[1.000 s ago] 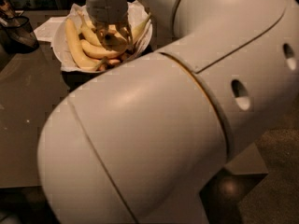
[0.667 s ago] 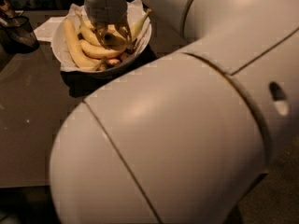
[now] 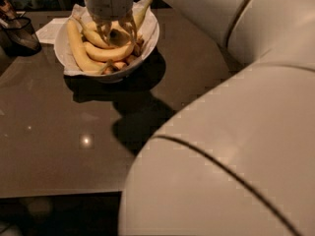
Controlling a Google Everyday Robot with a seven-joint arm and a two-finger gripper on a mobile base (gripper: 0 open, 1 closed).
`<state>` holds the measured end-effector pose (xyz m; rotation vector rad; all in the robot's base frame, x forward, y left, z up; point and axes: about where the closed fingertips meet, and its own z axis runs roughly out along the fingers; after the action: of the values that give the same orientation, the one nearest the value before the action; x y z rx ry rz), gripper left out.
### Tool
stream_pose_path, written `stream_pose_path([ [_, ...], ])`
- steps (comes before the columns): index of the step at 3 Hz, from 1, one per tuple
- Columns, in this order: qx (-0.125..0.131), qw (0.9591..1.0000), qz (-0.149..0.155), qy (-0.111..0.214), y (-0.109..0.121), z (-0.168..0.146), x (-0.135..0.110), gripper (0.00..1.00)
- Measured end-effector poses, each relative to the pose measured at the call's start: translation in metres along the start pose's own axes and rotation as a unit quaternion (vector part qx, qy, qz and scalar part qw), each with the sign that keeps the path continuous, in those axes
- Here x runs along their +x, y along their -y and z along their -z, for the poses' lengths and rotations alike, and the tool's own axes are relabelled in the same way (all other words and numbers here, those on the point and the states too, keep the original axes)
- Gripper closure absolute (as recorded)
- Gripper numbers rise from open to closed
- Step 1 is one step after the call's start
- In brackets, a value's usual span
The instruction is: Pick banana from white bowl
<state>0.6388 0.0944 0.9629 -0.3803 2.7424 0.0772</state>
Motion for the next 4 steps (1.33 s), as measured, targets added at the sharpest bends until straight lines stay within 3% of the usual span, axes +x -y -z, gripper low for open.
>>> stream_pose_path([
  [3, 0.003, 0.9995, 0.029, 0.009, -0.008, 0.009, 0.002, 1.00],
  [4, 0.002, 0.9991, 0.037, 0.020, -0.006, 0.028, -0.004, 1.00],
])
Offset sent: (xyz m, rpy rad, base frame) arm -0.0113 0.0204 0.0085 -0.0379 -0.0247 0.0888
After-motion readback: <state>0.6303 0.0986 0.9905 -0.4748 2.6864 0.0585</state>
